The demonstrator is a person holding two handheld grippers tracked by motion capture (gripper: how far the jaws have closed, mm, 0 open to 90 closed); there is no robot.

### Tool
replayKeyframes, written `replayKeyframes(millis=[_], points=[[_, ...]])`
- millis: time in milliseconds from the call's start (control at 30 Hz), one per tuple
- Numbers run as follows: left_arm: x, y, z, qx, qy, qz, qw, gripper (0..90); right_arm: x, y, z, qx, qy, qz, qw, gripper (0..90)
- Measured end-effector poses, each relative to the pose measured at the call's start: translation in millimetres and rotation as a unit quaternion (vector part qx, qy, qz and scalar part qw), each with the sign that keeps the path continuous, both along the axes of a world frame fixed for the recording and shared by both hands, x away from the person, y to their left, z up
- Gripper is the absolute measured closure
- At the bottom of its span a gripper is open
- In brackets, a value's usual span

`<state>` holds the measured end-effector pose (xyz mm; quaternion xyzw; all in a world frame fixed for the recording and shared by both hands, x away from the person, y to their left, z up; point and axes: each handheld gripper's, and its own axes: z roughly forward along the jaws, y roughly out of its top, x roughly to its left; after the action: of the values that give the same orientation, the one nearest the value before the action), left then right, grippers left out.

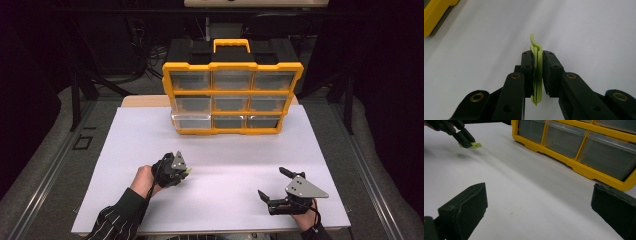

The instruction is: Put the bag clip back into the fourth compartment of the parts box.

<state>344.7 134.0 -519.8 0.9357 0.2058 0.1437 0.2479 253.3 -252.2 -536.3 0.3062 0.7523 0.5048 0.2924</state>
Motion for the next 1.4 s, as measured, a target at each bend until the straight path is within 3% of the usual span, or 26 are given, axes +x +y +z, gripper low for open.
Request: replayKeyframes(millis=[767, 1400], points=[[19.2, 30.9, 0.9, -0.021, -0.011, 0.066, 0.9975, 80.2, -0.3, 0.0, 0.3, -0.005, 0.0, -0.003, 1.0, 0.1], [28.3, 43.2, 3.5, -0.022, -0.018, 0.088, 0.9958, 80.2, 0.0, 0.3, 0.0, -0.006, 0.0, -0.003, 1.0, 0.2]])
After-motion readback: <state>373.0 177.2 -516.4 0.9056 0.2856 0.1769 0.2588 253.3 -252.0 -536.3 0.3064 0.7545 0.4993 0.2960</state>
